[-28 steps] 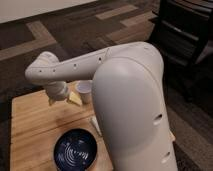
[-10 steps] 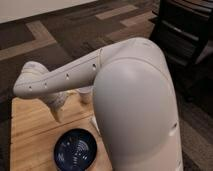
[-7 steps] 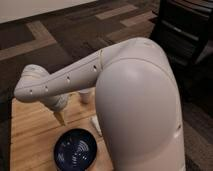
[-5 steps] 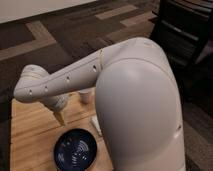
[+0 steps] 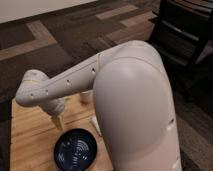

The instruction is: Pick up the ceramic bowl

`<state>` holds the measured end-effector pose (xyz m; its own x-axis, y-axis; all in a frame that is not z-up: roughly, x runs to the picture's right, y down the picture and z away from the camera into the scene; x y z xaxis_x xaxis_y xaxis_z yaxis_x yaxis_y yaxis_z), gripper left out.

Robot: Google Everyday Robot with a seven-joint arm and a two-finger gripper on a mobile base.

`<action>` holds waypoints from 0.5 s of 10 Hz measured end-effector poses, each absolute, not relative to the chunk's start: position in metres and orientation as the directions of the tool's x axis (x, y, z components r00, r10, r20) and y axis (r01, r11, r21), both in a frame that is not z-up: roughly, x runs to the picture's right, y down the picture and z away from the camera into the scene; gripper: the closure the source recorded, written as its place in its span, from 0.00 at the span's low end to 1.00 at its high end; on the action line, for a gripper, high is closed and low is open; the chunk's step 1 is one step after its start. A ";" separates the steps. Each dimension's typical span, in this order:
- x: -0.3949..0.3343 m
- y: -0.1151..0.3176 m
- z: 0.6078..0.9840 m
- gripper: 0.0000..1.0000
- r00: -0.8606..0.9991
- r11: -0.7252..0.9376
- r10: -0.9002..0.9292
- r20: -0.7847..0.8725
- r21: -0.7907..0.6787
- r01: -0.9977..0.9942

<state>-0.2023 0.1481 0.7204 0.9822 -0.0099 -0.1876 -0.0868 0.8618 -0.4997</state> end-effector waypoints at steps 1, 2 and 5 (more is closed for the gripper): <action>-0.207 0.155 0.722 0.20 0.988 0.856 -0.024 -0.151 -0.513 -0.058; -0.214 0.162 0.722 0.20 0.994 0.854 -0.050 -0.102 -0.519 -0.011; -0.221 0.186 0.718 0.20 0.991 0.840 -0.130 0.018 -0.529 0.119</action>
<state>-0.2212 0.1856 0.7176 0.9914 -0.1297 0.0175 0.1193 0.8401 -0.5291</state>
